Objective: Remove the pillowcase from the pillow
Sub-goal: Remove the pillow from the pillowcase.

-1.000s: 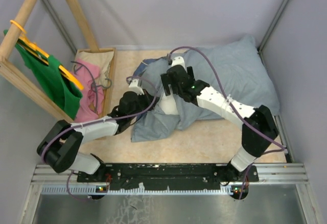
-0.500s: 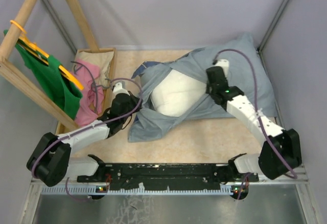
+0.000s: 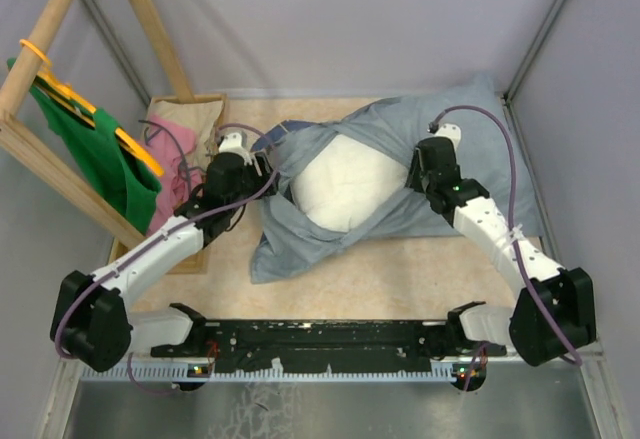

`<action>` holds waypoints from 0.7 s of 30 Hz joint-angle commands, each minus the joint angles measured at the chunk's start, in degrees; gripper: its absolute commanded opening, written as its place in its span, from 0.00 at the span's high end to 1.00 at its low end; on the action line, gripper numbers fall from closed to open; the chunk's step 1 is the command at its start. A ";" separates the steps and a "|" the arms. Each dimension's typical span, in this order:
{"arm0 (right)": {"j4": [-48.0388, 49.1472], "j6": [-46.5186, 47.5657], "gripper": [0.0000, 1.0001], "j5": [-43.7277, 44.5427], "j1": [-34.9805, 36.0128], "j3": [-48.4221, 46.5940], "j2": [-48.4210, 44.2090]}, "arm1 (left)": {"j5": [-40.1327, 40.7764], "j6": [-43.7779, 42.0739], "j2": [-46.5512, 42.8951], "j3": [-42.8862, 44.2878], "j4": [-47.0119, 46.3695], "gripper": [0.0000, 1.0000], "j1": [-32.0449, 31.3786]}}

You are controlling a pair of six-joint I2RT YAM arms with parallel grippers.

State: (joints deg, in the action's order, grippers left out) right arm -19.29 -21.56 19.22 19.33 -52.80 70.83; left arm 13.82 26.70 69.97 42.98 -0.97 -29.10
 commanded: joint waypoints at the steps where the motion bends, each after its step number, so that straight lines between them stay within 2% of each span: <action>1: 1.06 2.57 0.37 -0.25 1.95 -3.28 -2.88 | -4.34 -10.42 -0.06 8.34 5.12 0.24 0.36; 3: 0.09 4.59 0.19 5.21 6.05 -6.40 -2.91 | -4.73 -11.26 -0.02 10.63 7.07 0.15 0.34; 4: -0.16 5.89 0.11 8.03 8.50 -8.05 -2.76 | -5.28 -11.51 0.06 11.24 7.54 0.03 0.36; 6: 0.21 8.05 0.01 10.72 12.75 -10.86 -2.56 | -7.03 -12.12 0.44 12.22 8.53 0.00 0.51; 9: 3.02 9.48 0.01 10.69 18.93 -13.03 -2.17 | -12.86 -13.54 0.96 12.64 8.02 0.00 1.08; 12: 6.16 9.49 0.01 9.02 24.60 -12.53 -0.86 | -25.04 -15.32 -0.34 10.71 3.94 0.00 1.22; 15: 7.60 3.85 0.01 2.85 25.60 -10.10 0.63 | -40.88 -19.04 -1.01 11.33 1.44 0.00 2.33; 17: 7.54 1.03 0.01 0.19 25.62 -9.20 2.23 | -51.47 -22.48 0.53 14.49 3.93 0.00 3.57; 21: 6.62 -0.52 0.01 -2.88 25.58 -10.23 4.63 | -65.99 -32.77 1.32 17.70 9.93 0.00 3.70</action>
State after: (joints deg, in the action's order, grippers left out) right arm -14.48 -18.70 20.27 44.86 -62.43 73.38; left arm -29.52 5.72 71.02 56.38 5.13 -25.91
